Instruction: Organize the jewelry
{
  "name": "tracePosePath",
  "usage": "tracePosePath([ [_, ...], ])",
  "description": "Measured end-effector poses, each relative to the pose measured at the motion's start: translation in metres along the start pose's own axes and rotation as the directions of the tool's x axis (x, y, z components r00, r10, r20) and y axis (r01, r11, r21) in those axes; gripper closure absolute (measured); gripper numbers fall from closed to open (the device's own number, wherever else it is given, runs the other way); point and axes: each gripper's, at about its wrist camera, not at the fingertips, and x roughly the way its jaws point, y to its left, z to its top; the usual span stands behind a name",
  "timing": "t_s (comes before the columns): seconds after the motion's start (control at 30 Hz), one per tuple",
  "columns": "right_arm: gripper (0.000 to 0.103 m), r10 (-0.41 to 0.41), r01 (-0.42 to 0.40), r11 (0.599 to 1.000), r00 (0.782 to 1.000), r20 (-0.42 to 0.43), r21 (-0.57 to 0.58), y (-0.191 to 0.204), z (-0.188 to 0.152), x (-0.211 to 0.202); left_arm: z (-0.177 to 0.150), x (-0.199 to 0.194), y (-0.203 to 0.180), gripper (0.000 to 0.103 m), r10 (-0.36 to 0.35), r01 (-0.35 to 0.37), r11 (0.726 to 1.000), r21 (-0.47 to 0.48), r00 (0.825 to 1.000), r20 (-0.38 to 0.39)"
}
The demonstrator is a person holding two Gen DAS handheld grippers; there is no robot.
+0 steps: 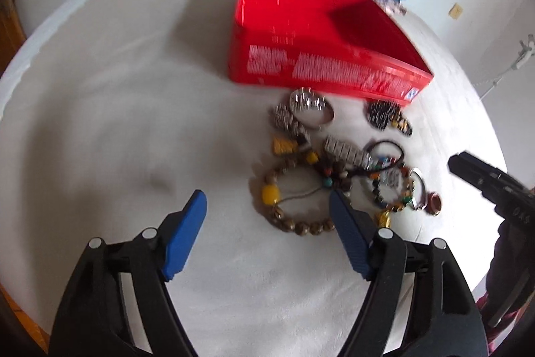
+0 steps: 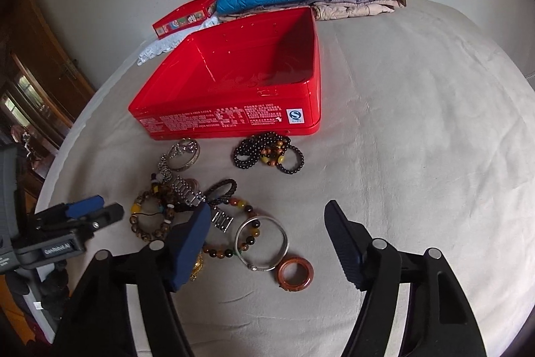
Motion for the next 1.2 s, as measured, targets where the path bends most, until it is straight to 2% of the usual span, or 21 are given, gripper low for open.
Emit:
tracePosePath([
  [0.07,0.033,0.0,0.0,1.0,1.0,-0.004,-0.005,0.0,-0.001,0.001,0.0,0.008,-0.001,0.032,0.02,-0.02,1.0,0.009,1.0,-0.02],
  [0.2,0.037,0.005,-0.005,1.0,1.0,-0.02,-0.007,0.0,0.0,0.006,0.001,0.021,0.0,0.043,0.039,-0.038,0.999,0.011,0.997,-0.071],
  [0.37,0.041,0.008,-0.008,1.0,0.999,-0.043,-0.003,-0.003,-0.001,0.01,0.002,0.028,-0.004,0.044,0.052,-0.047,0.998,0.044,0.994,-0.099],
  [0.53,0.049,0.015,-0.015,1.0,0.997,-0.075,-0.008,-0.003,-0.005,0.015,0.004,0.029,-0.012,0.066,0.085,-0.076,0.993,0.092,0.991,-0.1],
  [0.6,0.05,0.017,-0.017,1.0,0.996,-0.09,-0.009,-0.002,-0.007,0.019,0.004,0.029,-0.011,0.082,0.078,-0.07,0.994,0.087,0.992,-0.098],
  [0.7,0.05,0.035,-0.037,0.999,0.991,-0.131,-0.017,0.002,-0.01,0.028,0.004,0.03,-0.006,0.092,0.064,-0.057,0.996,0.071,0.993,-0.097],
  [0.9,0.048,0.005,-0.011,0.999,0.983,-0.184,-0.03,0.005,-0.014,0.044,-0.002,0.023,0.003,0.093,0.032,-0.027,0.998,0.055,0.996,-0.087],
  [1.03,0.048,-0.007,-0.002,0.999,0.983,-0.184,-0.05,0.007,-0.014,0.045,-0.004,0.015,0.008,0.093,-0.005,0.008,0.999,0.035,0.997,-0.081],
  [1.13,0.056,-0.038,0.023,0.996,0.984,-0.175,-0.087,0.012,-0.016,0.045,-0.006,0.004,0.012,0.093,-0.02,0.021,0.999,0.03,0.998,-0.054],
  [1.2,0.056,-0.035,0.02,0.996,0.984,-0.172,-0.087,0.013,-0.016,0.045,-0.009,-0.004,0.012,0.093,-0.029,0.03,0.999,0.029,0.999,-0.038],
])
